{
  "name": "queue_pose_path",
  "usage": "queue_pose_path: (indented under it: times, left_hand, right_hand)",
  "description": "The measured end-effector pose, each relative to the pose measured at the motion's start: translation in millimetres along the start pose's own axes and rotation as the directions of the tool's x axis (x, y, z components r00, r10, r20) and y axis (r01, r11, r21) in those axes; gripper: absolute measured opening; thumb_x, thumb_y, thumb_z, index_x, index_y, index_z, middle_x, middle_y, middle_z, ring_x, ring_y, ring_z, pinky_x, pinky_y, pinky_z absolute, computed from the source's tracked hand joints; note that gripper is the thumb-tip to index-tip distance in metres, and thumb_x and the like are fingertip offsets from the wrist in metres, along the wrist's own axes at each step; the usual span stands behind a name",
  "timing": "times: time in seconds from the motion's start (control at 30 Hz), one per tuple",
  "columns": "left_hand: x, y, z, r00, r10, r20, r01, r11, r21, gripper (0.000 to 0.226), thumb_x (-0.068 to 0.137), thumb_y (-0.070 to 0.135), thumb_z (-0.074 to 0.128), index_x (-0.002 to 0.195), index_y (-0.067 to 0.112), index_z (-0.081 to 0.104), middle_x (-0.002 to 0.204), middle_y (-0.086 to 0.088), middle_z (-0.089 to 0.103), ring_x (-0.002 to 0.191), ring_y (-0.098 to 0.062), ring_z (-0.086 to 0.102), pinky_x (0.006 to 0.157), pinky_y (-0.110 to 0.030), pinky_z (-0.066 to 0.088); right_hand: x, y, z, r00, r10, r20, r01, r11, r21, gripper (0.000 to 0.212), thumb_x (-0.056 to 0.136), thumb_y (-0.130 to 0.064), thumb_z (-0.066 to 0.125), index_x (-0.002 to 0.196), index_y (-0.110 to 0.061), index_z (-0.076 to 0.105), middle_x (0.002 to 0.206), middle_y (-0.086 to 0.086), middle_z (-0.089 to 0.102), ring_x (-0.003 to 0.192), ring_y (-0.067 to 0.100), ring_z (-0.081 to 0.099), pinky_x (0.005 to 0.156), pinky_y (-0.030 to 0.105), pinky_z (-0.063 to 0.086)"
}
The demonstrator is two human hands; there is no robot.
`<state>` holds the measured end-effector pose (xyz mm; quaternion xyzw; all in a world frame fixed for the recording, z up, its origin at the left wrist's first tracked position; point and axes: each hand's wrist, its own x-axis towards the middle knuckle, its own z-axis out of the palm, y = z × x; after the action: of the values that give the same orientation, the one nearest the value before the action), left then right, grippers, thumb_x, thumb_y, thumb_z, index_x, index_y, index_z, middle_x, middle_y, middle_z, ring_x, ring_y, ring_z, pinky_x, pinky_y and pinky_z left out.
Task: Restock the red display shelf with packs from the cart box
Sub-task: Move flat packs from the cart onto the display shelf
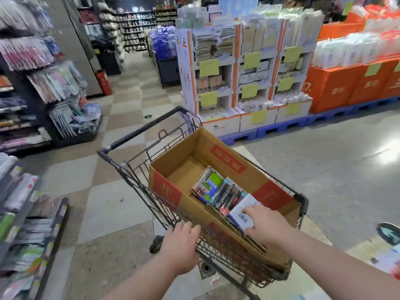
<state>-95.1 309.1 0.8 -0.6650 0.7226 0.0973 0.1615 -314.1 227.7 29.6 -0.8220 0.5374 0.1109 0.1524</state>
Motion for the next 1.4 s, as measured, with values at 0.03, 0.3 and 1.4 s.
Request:
queue_pose_path:
  times: [0.03, 0.3, 1.4]
  left_hand:
    - [12.7, -2.1, -6.4, 1.0, 0.002, -0.01, -0.002, 1.0, 0.002, 0.068, 0.092, 0.039, 0.047, 0.151, 0.019, 0.017, 0.153, -0.007, 0.027, 0.141, -0.029, 0.022, 0.115, -0.045, 0.022]
    - [113.3, 10.0, -37.8, 0.997, 0.069, -0.045, -0.069, 0.998, 0.005, 0.071, 0.089, 0.041, 0.051, 0.15, 0.022, 0.02, 0.152, -0.002, 0.029, 0.141, -0.025, 0.025, 0.115, -0.044, 0.022]
    - [428.2, -91.4, 35.3, 0.946, -0.036, 0.323, 0.15, 0.931, -0.334, 0.092, 0.08, 0.037, 0.071, 0.151, 0.021, 0.016, 0.151, -0.008, 0.031, 0.135, -0.028, 0.038, 0.108, -0.04, 0.039]
  right_hand:
    - [11.1, 5.3, 4.3, 1.0, 0.007, 0.026, -0.007, 1.0, 0.007, 0.046, 0.09, -0.036, 0.05, 0.133, -0.022, 0.043, 0.135, 0.002, 0.049, 0.122, 0.025, 0.05, 0.093, 0.039, 0.045]
    - [76.4, 60.3, 33.5, 0.977, 0.105, 0.186, -0.127, 0.985, 0.113, 0.059, 0.091, -0.042, 0.05, 0.145, -0.027, 0.032, 0.143, 0.002, 0.042, 0.126, 0.026, 0.047, 0.095, 0.036, 0.045]
    - [296.2, 76.3, 158.4, 0.509, 0.624, 0.593, -0.832, 0.18, 0.525, 0.093, 0.079, -0.054, 0.066, 0.147, -0.011, 0.019, 0.149, 0.015, 0.025, 0.129, 0.037, 0.042, 0.101, 0.04, 0.043]
